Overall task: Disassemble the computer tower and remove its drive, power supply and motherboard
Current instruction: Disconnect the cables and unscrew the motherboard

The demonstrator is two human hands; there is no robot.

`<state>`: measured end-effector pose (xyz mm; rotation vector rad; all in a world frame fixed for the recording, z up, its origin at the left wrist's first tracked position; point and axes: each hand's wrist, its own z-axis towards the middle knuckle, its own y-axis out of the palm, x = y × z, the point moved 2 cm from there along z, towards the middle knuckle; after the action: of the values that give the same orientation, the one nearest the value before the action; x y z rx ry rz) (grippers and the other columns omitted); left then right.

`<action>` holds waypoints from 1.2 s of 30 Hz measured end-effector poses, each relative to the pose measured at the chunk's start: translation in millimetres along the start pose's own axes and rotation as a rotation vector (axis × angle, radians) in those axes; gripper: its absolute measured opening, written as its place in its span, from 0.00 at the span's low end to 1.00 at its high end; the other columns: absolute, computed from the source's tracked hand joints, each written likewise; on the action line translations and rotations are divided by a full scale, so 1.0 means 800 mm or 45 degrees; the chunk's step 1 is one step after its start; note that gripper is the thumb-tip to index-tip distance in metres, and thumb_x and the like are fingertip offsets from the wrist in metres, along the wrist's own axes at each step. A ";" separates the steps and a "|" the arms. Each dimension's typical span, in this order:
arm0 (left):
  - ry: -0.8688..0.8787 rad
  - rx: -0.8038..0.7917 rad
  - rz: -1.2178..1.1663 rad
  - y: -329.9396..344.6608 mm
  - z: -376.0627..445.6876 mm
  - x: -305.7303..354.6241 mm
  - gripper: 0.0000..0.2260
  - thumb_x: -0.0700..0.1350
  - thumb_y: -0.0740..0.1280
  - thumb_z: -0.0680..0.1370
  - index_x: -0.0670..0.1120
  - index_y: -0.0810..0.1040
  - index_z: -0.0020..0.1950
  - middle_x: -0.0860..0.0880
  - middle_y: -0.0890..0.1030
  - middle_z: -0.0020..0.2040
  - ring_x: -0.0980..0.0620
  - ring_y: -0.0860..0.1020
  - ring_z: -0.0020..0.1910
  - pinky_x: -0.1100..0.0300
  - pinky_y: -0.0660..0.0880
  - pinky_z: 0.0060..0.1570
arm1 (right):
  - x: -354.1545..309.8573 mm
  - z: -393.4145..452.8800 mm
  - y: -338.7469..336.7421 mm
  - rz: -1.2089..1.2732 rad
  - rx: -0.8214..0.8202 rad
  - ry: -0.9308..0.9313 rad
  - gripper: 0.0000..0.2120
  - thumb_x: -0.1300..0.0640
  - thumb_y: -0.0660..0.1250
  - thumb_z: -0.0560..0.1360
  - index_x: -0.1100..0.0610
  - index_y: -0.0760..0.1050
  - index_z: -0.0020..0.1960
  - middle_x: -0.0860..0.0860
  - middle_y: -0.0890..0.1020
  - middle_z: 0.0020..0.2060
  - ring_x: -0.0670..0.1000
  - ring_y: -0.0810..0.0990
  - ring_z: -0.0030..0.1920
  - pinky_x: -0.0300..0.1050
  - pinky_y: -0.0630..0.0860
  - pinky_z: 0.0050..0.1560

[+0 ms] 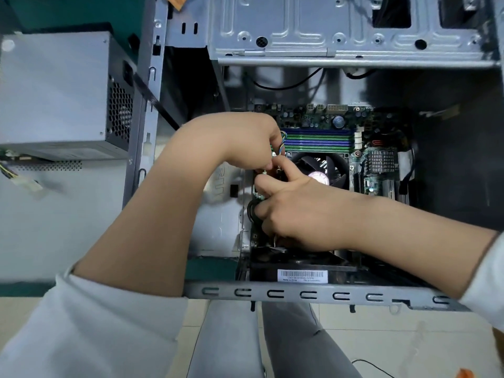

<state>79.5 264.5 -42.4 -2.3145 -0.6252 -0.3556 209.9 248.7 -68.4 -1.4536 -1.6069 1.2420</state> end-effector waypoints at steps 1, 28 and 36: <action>-0.001 0.003 0.003 0.001 0.002 0.001 0.10 0.39 0.66 0.76 0.49 0.79 0.55 0.45 0.83 0.48 0.42 0.79 0.48 0.50 0.76 0.50 | 0.000 0.000 0.000 0.005 0.004 0.004 0.08 0.61 0.61 0.70 0.52 0.77 0.42 0.45 0.71 0.38 0.53 0.60 0.53 0.67 0.49 0.67; -0.314 -0.005 -0.459 0.016 0.028 -0.007 0.22 0.64 0.74 0.64 0.46 0.80 0.40 0.52 0.83 0.31 0.52 0.83 0.36 0.54 0.78 0.48 | -0.006 0.003 -0.011 0.068 0.051 -0.095 0.07 0.61 0.62 0.71 0.54 0.78 0.38 0.46 0.70 0.35 0.54 0.66 0.54 0.55 0.59 0.57; -0.273 0.090 -0.325 0.014 0.032 -0.005 0.23 0.67 0.71 0.65 0.46 0.76 0.34 0.55 0.74 0.21 0.55 0.73 0.25 0.62 0.69 0.32 | -0.002 0.004 -0.013 0.120 -0.001 0.016 0.07 0.58 0.62 0.71 0.52 0.78 0.41 0.45 0.75 0.38 0.52 0.64 0.51 0.50 0.61 0.57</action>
<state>84.0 273.4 -68.7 -2.2256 -1.0280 -0.1985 203.3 246.8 -59.5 -1.5500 -1.5461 1.2821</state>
